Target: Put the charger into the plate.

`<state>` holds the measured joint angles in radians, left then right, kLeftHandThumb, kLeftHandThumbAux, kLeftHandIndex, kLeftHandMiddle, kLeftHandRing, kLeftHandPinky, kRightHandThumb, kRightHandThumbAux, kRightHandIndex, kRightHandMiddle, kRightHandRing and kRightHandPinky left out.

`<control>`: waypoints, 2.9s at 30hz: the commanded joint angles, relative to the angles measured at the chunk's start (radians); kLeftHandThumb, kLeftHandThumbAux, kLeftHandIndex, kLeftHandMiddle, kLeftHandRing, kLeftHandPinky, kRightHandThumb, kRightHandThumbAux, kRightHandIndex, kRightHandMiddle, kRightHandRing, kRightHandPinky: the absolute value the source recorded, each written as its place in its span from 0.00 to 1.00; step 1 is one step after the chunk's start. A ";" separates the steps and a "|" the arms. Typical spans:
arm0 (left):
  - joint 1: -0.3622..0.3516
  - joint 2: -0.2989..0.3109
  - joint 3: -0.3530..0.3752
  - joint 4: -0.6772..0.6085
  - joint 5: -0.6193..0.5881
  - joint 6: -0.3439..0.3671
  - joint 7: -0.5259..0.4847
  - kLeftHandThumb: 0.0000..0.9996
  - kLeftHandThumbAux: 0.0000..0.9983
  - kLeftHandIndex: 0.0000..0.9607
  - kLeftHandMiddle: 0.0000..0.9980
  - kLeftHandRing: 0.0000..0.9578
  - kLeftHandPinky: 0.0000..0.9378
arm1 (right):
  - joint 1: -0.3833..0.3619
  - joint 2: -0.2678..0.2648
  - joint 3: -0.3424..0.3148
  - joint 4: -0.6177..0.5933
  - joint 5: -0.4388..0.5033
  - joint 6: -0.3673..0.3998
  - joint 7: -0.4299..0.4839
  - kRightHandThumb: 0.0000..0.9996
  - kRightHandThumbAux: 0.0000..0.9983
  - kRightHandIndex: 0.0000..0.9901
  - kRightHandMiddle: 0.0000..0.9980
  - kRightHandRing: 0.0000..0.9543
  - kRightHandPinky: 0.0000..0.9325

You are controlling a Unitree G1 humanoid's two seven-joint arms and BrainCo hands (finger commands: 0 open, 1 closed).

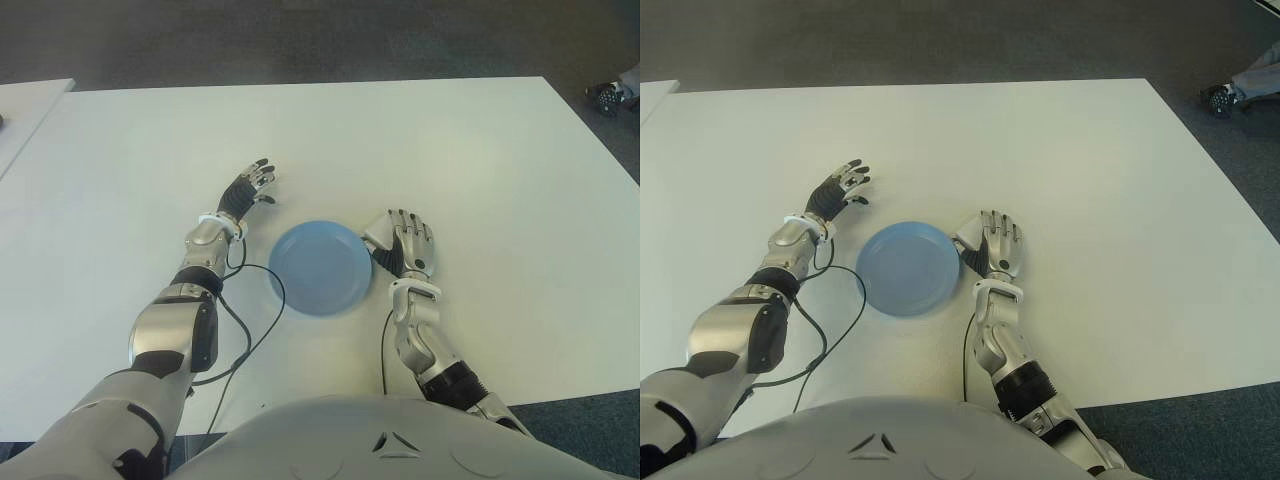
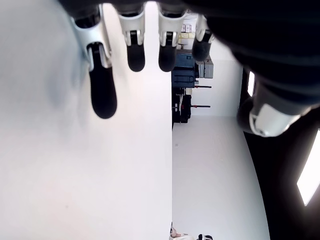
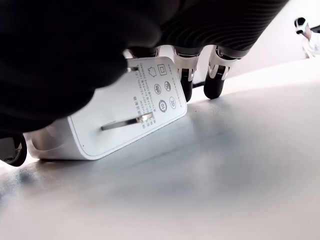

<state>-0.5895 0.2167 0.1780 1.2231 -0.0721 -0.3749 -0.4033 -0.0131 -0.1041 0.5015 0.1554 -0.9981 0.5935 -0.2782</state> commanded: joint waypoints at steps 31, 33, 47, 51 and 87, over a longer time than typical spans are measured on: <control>0.035 -0.004 -0.005 0.023 0.007 0.030 -0.001 0.00 0.48 0.03 0.11 0.12 0.14 | 0.040 0.009 0.002 0.063 0.034 0.016 0.018 0.37 0.29 0.00 0.00 0.00 0.03; 0.035 -0.003 -0.005 0.024 0.007 0.030 -0.001 0.00 0.48 0.03 0.11 0.12 0.15 | 0.039 0.013 -0.004 0.074 0.039 0.006 -0.001 0.38 0.30 0.00 0.00 0.00 0.05; 0.034 -0.002 -0.003 0.027 0.003 0.036 -0.006 0.00 0.49 0.03 0.11 0.12 0.14 | 0.034 0.096 -0.135 0.193 0.158 -0.156 -0.336 0.82 0.57 0.41 0.55 0.71 0.76; 0.035 -0.002 -0.004 0.026 0.002 0.034 -0.006 0.00 0.49 0.03 0.11 0.12 0.14 | 0.026 0.107 -0.156 0.223 0.182 -0.192 -0.382 0.84 0.65 0.40 0.54 0.75 0.80; 0.036 -0.007 -0.005 0.022 -0.002 0.033 -0.004 0.00 0.49 0.03 0.11 0.12 0.15 | 0.007 0.117 -0.199 0.272 0.277 -0.281 -0.385 0.86 0.68 0.40 0.54 0.84 0.82</control>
<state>-0.5863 0.2188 0.1780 1.2256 -0.0800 -0.3705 -0.4033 -0.0677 0.0103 0.2955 0.3431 -0.7527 0.2859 -0.7005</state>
